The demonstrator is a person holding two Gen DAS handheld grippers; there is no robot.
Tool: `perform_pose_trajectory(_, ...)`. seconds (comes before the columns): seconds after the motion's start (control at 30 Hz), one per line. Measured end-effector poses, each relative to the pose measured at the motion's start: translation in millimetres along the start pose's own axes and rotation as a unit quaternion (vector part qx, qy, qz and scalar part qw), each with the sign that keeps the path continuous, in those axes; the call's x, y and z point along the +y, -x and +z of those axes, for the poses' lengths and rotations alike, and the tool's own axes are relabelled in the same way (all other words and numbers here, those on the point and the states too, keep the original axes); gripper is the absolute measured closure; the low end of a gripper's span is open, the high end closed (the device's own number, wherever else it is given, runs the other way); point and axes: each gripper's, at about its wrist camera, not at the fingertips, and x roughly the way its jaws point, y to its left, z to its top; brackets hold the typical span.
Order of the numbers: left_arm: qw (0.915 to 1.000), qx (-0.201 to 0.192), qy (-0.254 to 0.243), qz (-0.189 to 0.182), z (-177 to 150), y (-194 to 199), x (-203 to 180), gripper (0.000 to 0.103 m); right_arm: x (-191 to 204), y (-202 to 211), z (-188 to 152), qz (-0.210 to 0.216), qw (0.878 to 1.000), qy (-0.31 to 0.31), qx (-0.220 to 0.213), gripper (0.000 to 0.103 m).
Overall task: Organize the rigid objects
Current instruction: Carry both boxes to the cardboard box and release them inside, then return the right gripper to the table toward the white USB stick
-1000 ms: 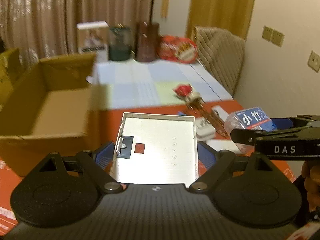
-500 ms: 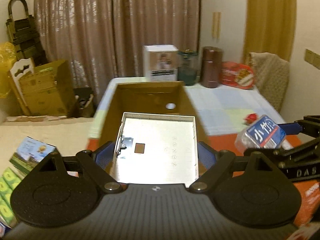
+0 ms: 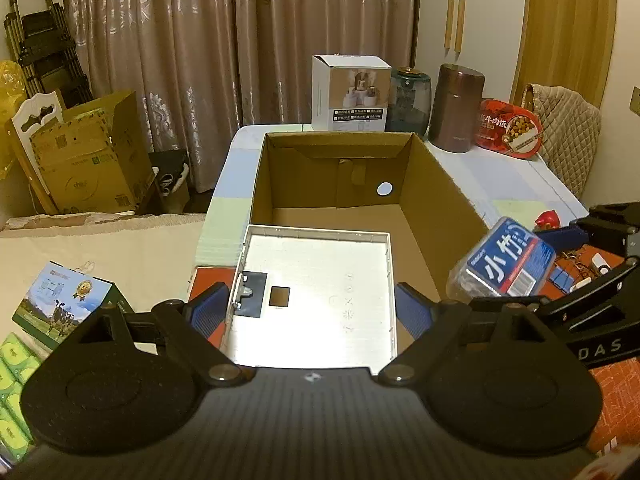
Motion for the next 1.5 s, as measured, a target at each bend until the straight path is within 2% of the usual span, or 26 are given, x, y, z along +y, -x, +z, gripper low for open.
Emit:
perform_pose_trajectory(0.27, 1.0, 0.006, 0.007, -0.003, 1, -13, 4, 0.017, -6, -14, 4, 0.003, 1.0, 0.004, -0.005, 0.02)
perform_pose_trajectory(0.8, 0.9997, 0.01, 0.019, -0.008, 0, -20, 7, 0.017, 3, -5, 1, 0.034, 0.998, 0.038, -0.025, 0.02)
perform_pose_trajectory(0.9, 0.9995, 0.005, 0.03, -0.014, 0, -18, 9, 0.017, 5, -1, 0, 0.025, 0.998, 0.046, -0.038, 0.02)
perform_pose_trajectory(1.2, 0.9993, -0.013, 0.034, -0.002, 4, 3, 8, 0.017, -10, 40, -9, 0.003, 0.998, 0.011, -0.069, 0.02)
perform_pose_trajectory(1.5, 0.9979, -0.036, 0.054, -0.008, 3, 53, -16, 0.017, -33, 102, -47, -0.027, 0.994, -0.061, -0.085, 0.02)
